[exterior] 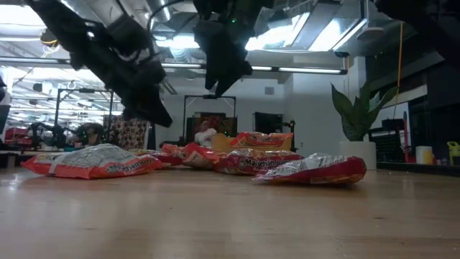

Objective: Sort Maruchan noodles
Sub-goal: Put the orange noodle pack into the yellow bin

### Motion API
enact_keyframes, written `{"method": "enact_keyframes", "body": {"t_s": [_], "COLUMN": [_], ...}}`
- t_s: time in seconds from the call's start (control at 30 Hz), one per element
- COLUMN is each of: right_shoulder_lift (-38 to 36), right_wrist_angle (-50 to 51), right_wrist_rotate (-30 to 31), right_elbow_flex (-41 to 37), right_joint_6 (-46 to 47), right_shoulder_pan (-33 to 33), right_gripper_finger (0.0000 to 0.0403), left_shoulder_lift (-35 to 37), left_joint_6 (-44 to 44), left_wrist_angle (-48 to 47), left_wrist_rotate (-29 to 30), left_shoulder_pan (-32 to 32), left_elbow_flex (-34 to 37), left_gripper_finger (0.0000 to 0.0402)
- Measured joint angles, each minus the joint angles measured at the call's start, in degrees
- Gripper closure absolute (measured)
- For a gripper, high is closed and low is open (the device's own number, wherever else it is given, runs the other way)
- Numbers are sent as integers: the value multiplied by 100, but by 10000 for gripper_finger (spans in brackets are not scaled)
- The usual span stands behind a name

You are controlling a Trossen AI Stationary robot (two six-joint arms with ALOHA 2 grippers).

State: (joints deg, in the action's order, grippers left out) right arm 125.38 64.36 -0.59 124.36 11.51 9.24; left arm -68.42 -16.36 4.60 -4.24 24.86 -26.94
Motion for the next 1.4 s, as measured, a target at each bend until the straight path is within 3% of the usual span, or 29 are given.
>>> {"method": "enact_keyframes", "body": {"t_s": [0.23, 0.63, 0.97, 1.03, 1.17, 1.4], "right_shoulder_lift": [-28, -25, -79, -205, -429, -220], "right_wrist_angle": [25, -1552, -1981, -1965, -2110, -2902], "right_wrist_rotate": [-265, -912, -798, -747, -867, 283], "right_elbow_flex": [-646, -2152, -2398, -2398, -2387, -2390], "right_joint_6": [655, 1727, 2048, 1709, -234, -3030], "right_shoulder_pan": [204, 312, 364, 364, 243, -391], "right_gripper_finger": [195, 196, 196, 196, 196, 196], "left_shoulder_lift": [-851, -1682, -1906, -1910, -1926, -1928], "left_joint_6": [197, 197, 168, 144, 65, 45], "left_wrist_angle": [911, 940, 624, 603, 511, 461], "left_wrist_rotate": [-386, -824, -783, -794, -773, -904], "left_shoulder_pan": [390, 617, 662, 715, 839, 971], "left_elbow_flex": [-2, -13, -46, -46, -27, -28], "left_gripper_finger": [359, 359, 359, 359, 359, 359]}}
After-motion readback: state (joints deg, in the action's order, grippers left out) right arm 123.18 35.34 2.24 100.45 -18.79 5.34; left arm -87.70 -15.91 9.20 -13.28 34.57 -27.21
